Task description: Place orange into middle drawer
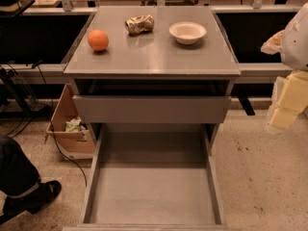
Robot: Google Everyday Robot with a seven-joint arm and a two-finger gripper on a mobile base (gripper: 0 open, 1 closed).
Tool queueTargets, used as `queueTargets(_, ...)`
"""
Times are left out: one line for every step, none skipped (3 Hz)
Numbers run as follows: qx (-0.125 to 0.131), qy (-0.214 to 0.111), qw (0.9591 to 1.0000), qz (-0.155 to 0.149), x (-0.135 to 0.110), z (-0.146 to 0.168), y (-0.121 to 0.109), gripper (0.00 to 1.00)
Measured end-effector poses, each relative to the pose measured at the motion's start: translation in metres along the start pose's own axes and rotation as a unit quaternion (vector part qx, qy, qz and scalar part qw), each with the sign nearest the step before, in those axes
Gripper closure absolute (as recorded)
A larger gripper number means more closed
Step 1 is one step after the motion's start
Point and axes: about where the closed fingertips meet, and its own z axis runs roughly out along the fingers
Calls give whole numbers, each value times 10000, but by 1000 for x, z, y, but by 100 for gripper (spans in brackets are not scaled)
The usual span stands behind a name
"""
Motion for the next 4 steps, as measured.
queueTargets(10, -5, 10000, -3, 0, 0, 0, 0)
queueTargets(49, -223, 9997, -69, -25, 17, -20, 0)
queueTargets(82, -506, 9985, -190, -71, 44, -57, 0)
queueTargets(111, -766, 9967, -242, -119, 71, -96, 0)
